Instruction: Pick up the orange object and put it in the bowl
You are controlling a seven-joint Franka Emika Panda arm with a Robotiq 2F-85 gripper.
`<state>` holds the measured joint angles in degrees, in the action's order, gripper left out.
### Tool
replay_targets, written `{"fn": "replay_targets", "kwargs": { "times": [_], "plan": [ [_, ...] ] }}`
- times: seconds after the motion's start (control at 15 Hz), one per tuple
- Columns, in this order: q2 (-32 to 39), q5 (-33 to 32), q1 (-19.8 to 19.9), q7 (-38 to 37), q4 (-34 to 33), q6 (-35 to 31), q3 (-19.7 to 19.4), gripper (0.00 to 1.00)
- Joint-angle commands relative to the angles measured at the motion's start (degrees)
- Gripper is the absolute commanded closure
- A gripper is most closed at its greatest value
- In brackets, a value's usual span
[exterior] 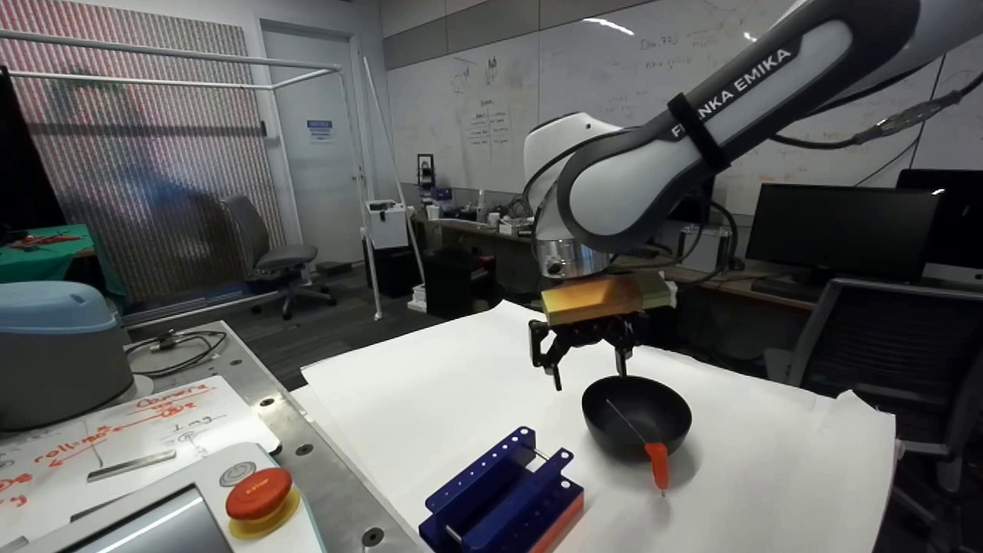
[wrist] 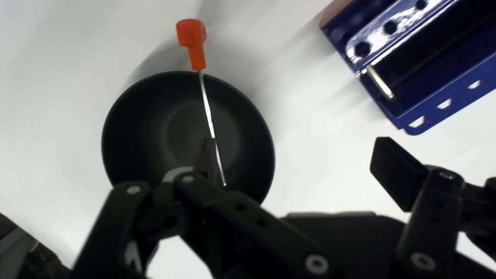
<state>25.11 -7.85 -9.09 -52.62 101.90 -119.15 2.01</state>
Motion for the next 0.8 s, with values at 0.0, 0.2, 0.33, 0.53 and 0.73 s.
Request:
{"fn": "replay_targets", "kwargs": {
  "times": [0.0,0.2,0.33,0.53,0.73],
  "plan": [
    [-8.7,7.4,1.7,9.4,8.3,-6.0,2.0,0.00],
    [-13.7,13.8,2.3,18.5,13.0,-9.3,3.2,0.00],
    [-9.6,11.0,0.5,14.0,8.4,-6.1,1.4,0.00],
    [-8.9,11.0,0.5,13.9,8.3,-6.1,1.2,0.00],
    [-8.3,11.0,0.4,13.9,8.3,-6.1,1.1,0.00]
  ]
}}
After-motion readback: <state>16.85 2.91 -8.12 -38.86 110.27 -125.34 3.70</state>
